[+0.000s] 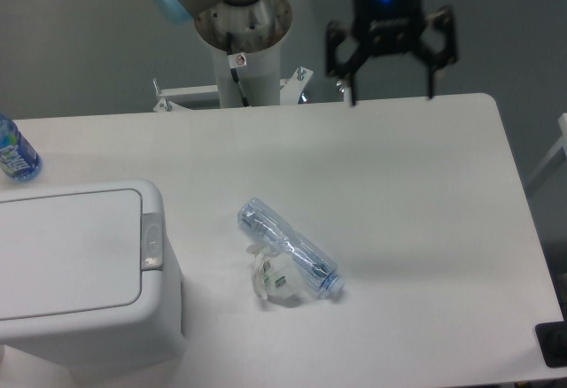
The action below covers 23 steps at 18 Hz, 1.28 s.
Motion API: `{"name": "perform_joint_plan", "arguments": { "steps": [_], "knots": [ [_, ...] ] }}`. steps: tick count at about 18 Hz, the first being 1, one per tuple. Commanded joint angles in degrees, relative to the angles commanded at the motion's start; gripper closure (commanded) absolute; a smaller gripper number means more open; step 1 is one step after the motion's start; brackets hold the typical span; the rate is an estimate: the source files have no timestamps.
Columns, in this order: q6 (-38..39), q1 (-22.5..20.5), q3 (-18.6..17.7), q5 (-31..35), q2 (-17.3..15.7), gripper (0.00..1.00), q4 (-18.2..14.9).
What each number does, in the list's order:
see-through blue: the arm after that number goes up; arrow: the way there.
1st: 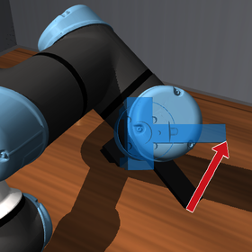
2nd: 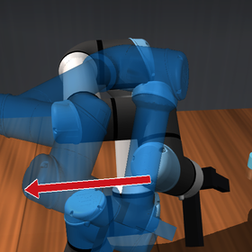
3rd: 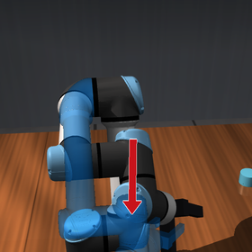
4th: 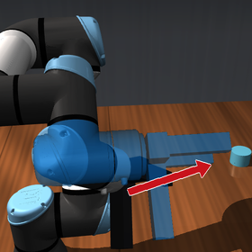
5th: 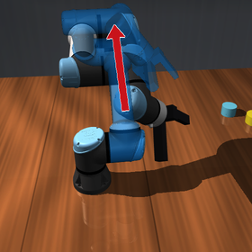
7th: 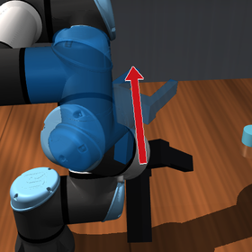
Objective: Open the trash can
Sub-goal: 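Move the open gripper down toward the white trash can lid, then hook the gripper under the lid edge and lift it open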
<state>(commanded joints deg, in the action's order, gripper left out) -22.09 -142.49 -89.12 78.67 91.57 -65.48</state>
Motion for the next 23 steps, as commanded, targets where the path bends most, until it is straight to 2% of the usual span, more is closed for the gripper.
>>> {"name": "perform_joint_plan", "arguments": {
  "steps": [2, 4, 7, 9, 14, 23],
  "knots": [
    [5.3, 1.9, 0.3, -2.1, 1.6, 0.0, 0.2],
    [11.6, 3.4, 0.5, -8.6, 3.1, 0.0, 2.8],
    [17.9, 4.2, 0.4, -12.5, 5.2, 0.0, 5.0],
    [18.4, 5.3, 0.7, -12.8, 6.5, 0.0, 5.8],
    [22.4, 7.8, 1.1, -13.8, 8.5, 0.0, 10.8],
    [23.5, 10.2, 2.0, -14.0, 10.5, 0.0, 11.3]
  ]
}}
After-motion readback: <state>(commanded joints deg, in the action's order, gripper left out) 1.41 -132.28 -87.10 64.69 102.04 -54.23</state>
